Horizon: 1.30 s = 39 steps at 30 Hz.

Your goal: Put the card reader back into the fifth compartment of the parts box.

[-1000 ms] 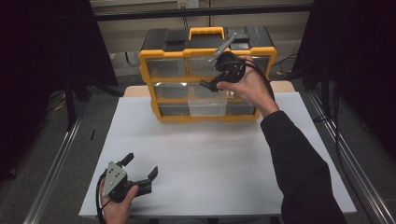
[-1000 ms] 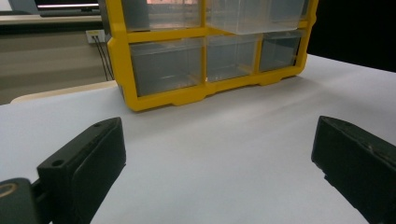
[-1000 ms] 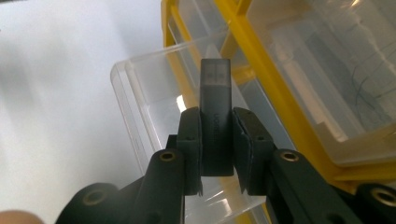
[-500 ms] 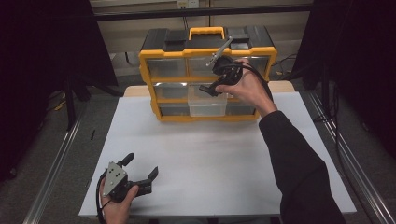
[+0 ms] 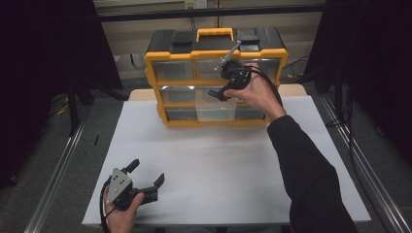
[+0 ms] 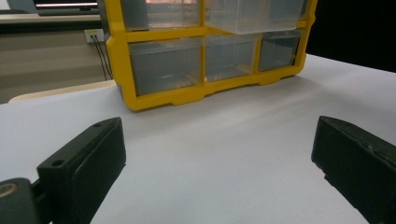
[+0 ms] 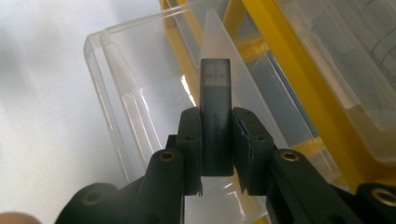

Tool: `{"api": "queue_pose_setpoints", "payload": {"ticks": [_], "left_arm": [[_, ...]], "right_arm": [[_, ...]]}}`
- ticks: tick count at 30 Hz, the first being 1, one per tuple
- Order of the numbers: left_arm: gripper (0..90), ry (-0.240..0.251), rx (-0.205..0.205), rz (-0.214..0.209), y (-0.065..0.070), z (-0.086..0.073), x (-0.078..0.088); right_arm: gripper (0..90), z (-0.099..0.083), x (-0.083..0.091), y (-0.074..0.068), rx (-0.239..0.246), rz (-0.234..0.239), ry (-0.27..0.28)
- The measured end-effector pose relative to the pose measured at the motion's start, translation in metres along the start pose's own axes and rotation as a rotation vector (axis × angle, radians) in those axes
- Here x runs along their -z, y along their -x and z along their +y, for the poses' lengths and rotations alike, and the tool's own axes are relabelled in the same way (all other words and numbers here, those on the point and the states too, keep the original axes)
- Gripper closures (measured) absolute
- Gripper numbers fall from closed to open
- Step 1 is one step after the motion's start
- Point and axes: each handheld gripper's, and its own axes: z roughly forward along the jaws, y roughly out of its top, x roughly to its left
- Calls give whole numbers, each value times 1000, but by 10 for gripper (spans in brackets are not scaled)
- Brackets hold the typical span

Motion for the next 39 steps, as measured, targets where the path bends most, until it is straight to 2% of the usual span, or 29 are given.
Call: {"api": "queue_pose_setpoints", "payload": {"ticks": [5, 7, 8, 11, 16, 18, 21, 23, 24, 30, 34, 39], "left_arm": [[30, 0, 5, -2, 0, 0, 0], [30, -1, 3, -1, 0, 0, 0], [30, -1, 3, -2, 0, 0, 0], [30, 2, 10, 1, 1, 0, 0], [30, -2, 3, -2, 0, 0, 0], [30, -3, -4, -2, 0, 0, 0], [30, -5, 0, -2, 0, 0, 0], [30, -5, 1, -3, 1, 0, 0], [30, -1, 7, -2, 1, 0, 0], [30, -1, 6, 0, 1, 0, 0], [30, -2, 6, 1, 1, 0, 0], [30, -1, -5, 4, 0, 0, 0]], "right_arm": [[719, -3, -2, 0, -3, -3, 0], [644, -3, -3, -1, -8, -12, 1], [549, -3, -3, 0, -17, -26, 5], [499, -3, -1, 1, -21, -38, 14], [331, -4, 5, 2, -45, -67, 48], [318, -4, 7, 2, -50, -63, 55], [231, -6, 10, 0, -58, -76, 66], [211, -6, 11, 0, -62, -77, 74], [166, -8, 13, 0, -66, -97, 92], [143, -12, 16, -6, -68, -106, 106], [120, -16, 17, -11, -75, -136, 130], [107, -22, 18, -14, -86, -151, 165]]}}
